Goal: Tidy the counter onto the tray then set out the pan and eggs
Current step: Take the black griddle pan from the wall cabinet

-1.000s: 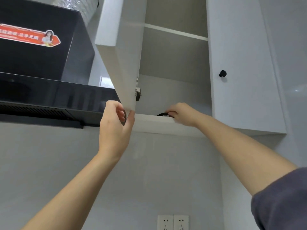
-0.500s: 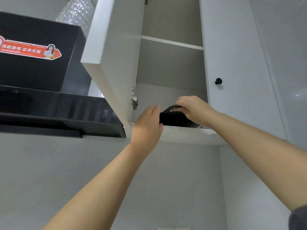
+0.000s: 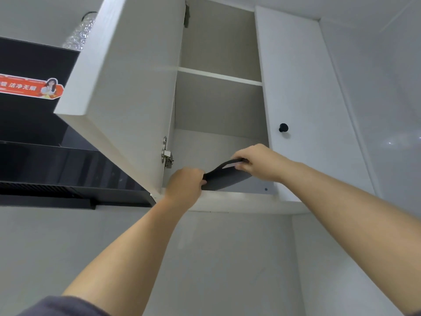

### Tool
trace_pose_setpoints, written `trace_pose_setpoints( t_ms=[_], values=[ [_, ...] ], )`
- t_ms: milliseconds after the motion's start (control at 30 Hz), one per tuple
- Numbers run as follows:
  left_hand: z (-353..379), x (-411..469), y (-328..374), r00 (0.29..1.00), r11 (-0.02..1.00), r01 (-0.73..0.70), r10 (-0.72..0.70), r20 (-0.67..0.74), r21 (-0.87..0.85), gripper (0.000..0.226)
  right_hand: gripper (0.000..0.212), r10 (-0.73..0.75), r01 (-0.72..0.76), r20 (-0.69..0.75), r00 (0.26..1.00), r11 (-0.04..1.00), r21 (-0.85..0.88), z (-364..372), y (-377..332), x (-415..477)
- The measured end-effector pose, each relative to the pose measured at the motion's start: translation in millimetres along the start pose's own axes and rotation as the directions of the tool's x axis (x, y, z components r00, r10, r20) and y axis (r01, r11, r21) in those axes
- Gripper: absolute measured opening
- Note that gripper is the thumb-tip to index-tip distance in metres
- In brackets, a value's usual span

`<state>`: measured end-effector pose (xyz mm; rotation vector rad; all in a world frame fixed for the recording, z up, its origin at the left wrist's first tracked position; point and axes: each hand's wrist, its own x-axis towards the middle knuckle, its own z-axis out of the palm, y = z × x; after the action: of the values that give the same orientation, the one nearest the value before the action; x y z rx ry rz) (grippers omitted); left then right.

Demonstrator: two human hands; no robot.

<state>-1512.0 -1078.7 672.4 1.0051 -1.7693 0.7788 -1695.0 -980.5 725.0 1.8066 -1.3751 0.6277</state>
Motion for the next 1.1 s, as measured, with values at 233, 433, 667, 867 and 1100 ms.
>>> trace_pose_setpoints(
  t_ms=[233, 433, 667, 867, 1100],
  values=[
    [3, -11, 1, 0.977, 0.985, 0.106, -0.128, -0.170, -0.133, 0.024, 0.038, 0.465, -0.493, 0.280, 0.840, 0.439, 0.751, -17, 22, 2],
    [-4, -5, 4, 0.951, 0.979, -0.010, -0.053, -0.303, -0.202, 0.021, 0.034, 0.288, -0.386, 0.410, 0.865, -0.140, 0.912, -31, -8, 13],
    [-27, -20, 19, 0.970, 0.970, -0.013, -0.046, -0.237, -0.243, 0.038, 0.024, 0.386, -0.254, 0.335, 0.859, -0.247, 0.935, -45, -38, -8],
    [-52, -61, 23, 0.973, 0.755, 0.075, -0.199, -0.119, -0.652, 0.053, 0.025, 0.537, -0.177, 0.163, 0.828, -0.025, 0.984, -79, -67, -36],
    [-85, -146, -28, 0.960, 0.735, 0.221, -0.281, 0.008, -0.642, 0.023, 0.032, 0.707, -0.144, 0.075, 0.704, 0.038, 0.989, -103, -100, -104]
  ],
)
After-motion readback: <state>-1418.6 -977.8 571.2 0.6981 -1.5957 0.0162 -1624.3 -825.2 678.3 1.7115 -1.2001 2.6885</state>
